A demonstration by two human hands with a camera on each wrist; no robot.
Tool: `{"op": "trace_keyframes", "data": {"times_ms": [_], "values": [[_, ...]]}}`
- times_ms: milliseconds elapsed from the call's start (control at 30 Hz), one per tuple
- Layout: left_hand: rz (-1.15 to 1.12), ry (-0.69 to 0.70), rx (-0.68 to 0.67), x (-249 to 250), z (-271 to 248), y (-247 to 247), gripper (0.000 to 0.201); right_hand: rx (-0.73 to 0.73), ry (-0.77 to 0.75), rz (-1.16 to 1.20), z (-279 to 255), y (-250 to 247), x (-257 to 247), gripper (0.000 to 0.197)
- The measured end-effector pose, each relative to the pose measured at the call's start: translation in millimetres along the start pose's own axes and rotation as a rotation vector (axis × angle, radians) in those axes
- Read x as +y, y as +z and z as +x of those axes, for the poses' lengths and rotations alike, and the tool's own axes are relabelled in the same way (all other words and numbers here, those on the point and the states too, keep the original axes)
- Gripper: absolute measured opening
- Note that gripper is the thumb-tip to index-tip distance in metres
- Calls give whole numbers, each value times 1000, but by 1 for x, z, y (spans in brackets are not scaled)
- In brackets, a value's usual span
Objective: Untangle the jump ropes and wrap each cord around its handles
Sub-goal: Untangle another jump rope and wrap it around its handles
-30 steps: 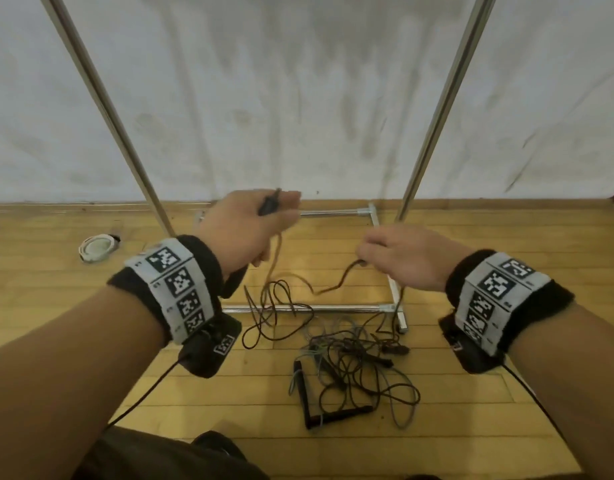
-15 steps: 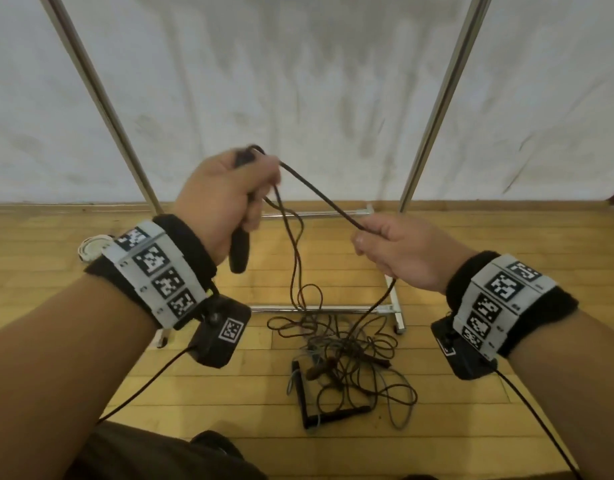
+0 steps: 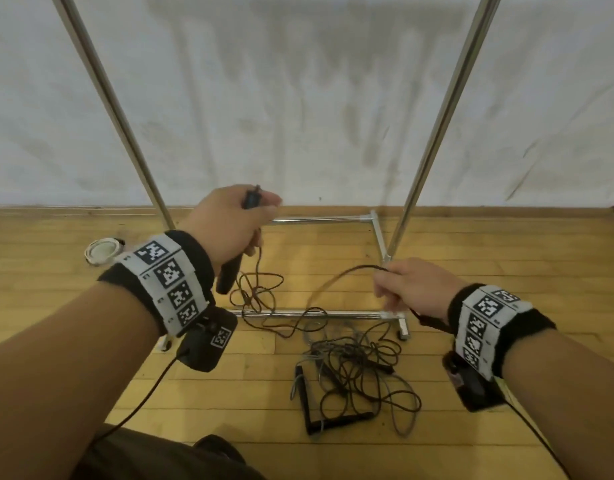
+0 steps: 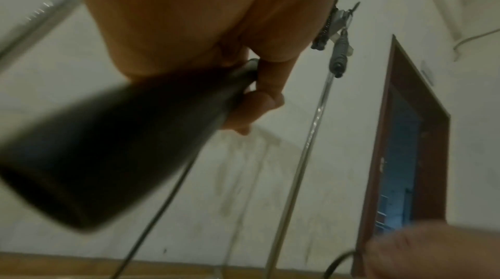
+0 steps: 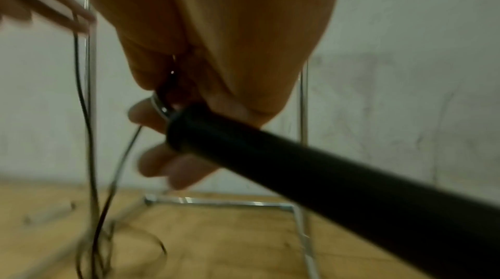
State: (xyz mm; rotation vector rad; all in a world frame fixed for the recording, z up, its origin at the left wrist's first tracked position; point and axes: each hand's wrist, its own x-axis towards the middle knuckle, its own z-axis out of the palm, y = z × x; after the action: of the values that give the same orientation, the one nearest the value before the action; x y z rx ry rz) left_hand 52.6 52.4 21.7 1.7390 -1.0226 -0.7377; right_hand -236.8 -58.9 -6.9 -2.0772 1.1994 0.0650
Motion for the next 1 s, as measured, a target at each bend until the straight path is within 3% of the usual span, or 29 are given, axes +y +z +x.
{"op": "trace_keyframes", "data": {"times_ms": [133,267,333,400,633,767,833,900,1000], "values": [[33,40,-348,5,-13,28,21,79,-100,110,-10,-8,-40,41],[13,41,-499,7,-25,47,46,14,-115,550,-22,-10,-58,40],[82,77,-504,9,-30,52,57,-15,-129,762,-26,-11,-64,40],[154,122,-491,12,-34,56,55,-43,-140,917,-29,-12,-70,36],[297,146,-484,14,-43,62,8,-28,-124,1286,-35,-19,-77,29],[25,83,-492,26,-49,65,11,-5,-101,1386,-38,-20,-75,24],[-58,91,-486,31,-50,68,24,-7,-98,1424,-40,-17,-77,23],[-65,95,-457,33,-50,71,37,-9,-103,1474,-41,-15,-80,24],[28,138,-437,35,-53,75,34,-34,-118,1580,-44,-15,-86,24]]}}
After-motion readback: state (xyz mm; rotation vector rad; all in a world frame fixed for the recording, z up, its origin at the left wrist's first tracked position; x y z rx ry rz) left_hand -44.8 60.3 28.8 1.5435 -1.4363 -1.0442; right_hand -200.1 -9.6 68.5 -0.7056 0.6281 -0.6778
